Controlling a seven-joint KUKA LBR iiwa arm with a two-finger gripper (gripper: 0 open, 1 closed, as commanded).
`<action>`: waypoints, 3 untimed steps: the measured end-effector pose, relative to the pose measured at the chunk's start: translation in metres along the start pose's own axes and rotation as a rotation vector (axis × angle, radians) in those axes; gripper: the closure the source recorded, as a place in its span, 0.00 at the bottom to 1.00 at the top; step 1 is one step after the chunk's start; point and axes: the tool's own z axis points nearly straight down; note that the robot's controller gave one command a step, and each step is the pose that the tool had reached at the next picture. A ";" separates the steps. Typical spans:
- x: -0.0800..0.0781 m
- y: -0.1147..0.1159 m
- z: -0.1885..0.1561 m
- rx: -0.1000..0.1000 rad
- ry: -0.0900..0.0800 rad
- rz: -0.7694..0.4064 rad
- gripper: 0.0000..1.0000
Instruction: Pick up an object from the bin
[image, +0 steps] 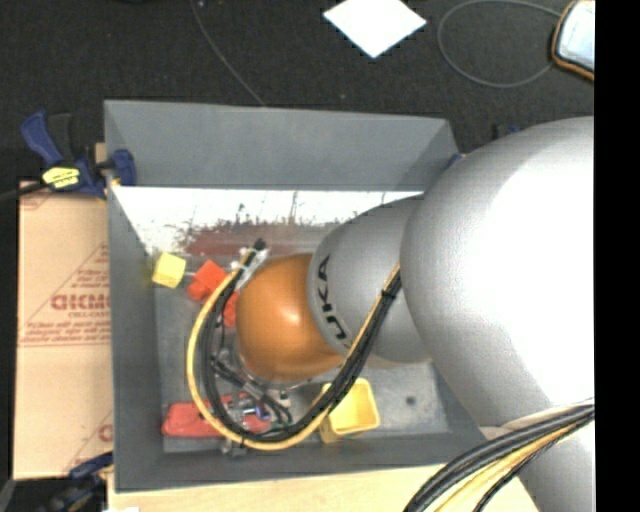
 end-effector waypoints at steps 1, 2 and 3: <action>0.001 0.001 -0.005 0.005 0.013 0.076 1.00; 0.001 0.001 -0.005 0.004 0.013 0.078 1.00; 0.002 0.000 -0.034 0.005 0.018 0.080 1.00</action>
Offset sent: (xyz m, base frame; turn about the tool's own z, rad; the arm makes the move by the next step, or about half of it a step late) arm 0.0000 0.0000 0.0000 0.0000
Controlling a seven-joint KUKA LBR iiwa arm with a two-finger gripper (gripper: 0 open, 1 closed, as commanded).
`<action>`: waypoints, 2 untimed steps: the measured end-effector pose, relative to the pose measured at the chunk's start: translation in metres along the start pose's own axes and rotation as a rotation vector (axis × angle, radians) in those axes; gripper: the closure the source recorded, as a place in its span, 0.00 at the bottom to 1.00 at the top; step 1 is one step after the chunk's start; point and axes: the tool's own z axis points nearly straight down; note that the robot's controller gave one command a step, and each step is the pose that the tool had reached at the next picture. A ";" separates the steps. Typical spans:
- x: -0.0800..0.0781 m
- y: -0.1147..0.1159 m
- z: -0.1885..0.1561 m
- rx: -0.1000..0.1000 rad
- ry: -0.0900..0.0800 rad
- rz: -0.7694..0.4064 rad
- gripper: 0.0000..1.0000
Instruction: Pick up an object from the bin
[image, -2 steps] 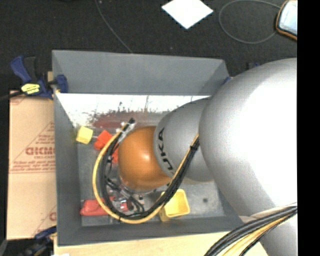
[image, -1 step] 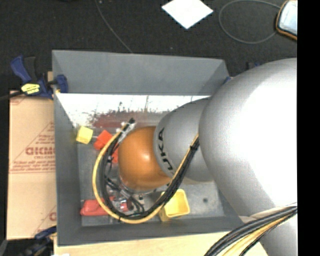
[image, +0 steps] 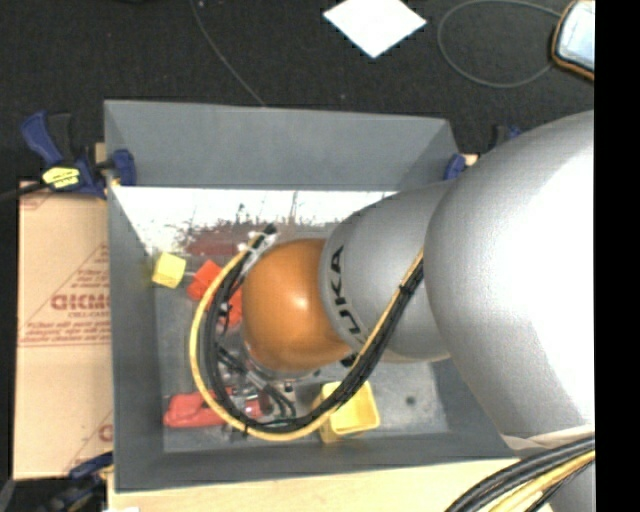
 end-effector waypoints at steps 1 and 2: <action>-0.001 0.000 -0.015 -0.001 -0.001 0.002 1.00; 0.000 0.000 -0.029 -0.001 0.001 0.003 1.00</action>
Offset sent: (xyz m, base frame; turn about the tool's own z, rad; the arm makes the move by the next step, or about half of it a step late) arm 0.0009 0.0003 0.0138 0.0014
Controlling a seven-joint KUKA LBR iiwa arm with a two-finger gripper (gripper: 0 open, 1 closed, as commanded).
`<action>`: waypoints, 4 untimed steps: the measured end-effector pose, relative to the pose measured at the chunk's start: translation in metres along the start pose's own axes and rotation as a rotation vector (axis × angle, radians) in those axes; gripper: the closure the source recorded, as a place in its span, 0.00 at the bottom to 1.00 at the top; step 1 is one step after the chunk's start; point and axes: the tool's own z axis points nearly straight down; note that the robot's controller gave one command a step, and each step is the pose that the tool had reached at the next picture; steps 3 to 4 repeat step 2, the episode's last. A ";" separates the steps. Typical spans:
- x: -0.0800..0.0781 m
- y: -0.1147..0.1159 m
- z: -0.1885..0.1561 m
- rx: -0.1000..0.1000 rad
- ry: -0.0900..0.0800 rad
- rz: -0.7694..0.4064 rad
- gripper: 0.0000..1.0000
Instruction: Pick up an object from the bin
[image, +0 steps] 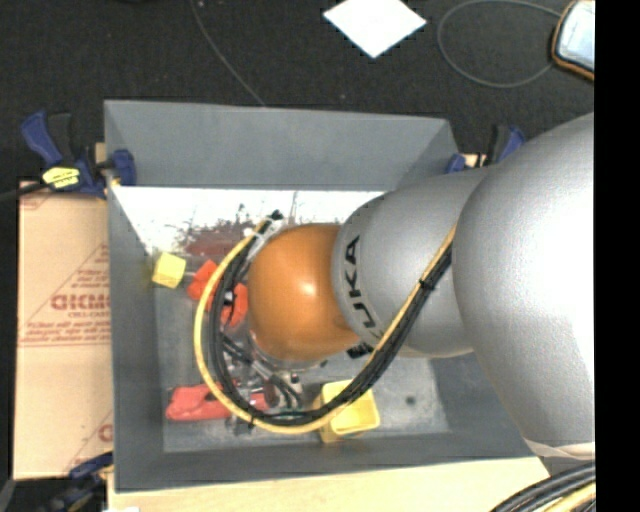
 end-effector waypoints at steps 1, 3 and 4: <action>0.000 0.000 -0.028 0.001 0.004 0.002 1.00; -0.001 0.000 -0.049 0.000 0.002 0.006 1.00; -0.001 0.000 -0.049 0.000 0.002 0.006 1.00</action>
Offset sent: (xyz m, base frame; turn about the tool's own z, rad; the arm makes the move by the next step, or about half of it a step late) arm -0.0011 -0.0005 0.0487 0.0014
